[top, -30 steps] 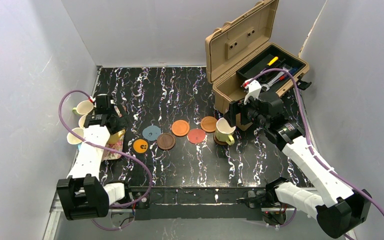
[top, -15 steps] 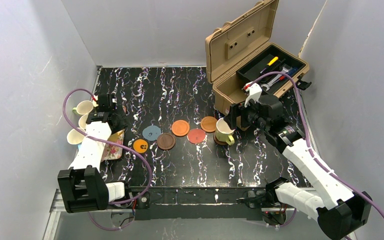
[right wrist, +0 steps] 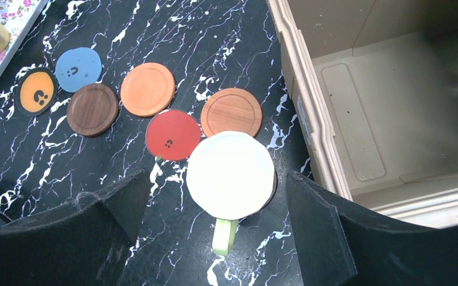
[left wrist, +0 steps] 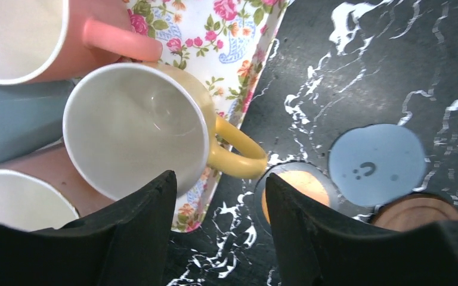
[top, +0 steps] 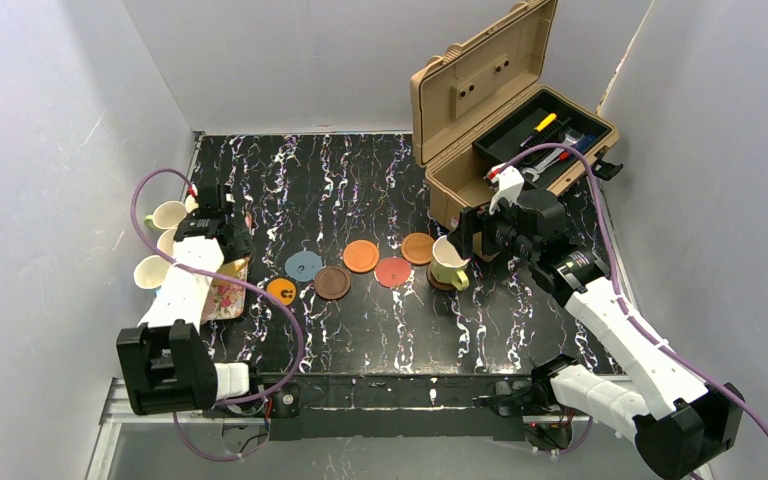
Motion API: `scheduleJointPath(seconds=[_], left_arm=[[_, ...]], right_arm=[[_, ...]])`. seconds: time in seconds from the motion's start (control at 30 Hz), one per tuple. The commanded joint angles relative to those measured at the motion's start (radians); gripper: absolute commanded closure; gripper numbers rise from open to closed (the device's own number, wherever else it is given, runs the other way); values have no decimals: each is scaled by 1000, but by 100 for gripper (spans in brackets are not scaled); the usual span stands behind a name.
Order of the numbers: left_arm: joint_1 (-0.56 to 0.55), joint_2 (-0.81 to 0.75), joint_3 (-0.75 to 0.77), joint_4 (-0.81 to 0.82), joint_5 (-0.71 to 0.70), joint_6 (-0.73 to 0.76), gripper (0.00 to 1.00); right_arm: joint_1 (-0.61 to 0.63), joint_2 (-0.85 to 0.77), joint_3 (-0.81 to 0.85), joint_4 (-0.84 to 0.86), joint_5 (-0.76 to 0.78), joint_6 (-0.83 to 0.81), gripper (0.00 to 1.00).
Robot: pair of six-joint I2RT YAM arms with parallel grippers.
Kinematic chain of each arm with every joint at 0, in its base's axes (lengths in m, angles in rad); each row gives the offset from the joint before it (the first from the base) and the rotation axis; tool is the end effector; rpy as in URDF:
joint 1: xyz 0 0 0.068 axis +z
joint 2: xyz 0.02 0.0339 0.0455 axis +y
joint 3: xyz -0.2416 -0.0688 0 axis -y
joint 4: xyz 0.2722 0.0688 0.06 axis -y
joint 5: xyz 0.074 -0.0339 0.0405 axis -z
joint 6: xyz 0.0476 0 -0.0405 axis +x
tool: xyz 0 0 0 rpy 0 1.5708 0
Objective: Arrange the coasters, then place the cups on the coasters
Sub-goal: Place the cup on the coaster.
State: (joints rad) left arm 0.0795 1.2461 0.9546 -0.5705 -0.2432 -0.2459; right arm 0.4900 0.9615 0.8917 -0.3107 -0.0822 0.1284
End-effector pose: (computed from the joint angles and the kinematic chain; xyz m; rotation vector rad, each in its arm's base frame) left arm 0.2973 0.0352 0.2305 -0.4975 2.3588 0.2192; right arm 0.2366 0.1306 0.3074 -0.4104 1.9387 0.4857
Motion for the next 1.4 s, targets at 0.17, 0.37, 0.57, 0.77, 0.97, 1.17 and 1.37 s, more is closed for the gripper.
scheduleJointPath(seconds=[0.17,0.37,0.57,0.77,0.97,1.17,1.37], left_arm=[[5,91,39,-24,-50,46,62],[5,123,56,-25,-59,48,74],[5,149,100,-26,-68,7,88],[6,185,140,-40,-88,-85,94],[23,229,178,-51,-87,-192,98],[51,253,192,-32,-71,-300,97],[76,267,194,-1,-43,-347,78]], right_arm=[[-5,-19,3,36,-6,7,8],[-5,-21,1,35,-8,10,8],[-5,-13,0,33,-4,10,8],[-4,-12,-3,39,-1,14,8],[-5,-7,-5,36,4,13,8],[-5,-10,-12,36,7,12,8],[-5,-17,-15,32,15,10,8]])
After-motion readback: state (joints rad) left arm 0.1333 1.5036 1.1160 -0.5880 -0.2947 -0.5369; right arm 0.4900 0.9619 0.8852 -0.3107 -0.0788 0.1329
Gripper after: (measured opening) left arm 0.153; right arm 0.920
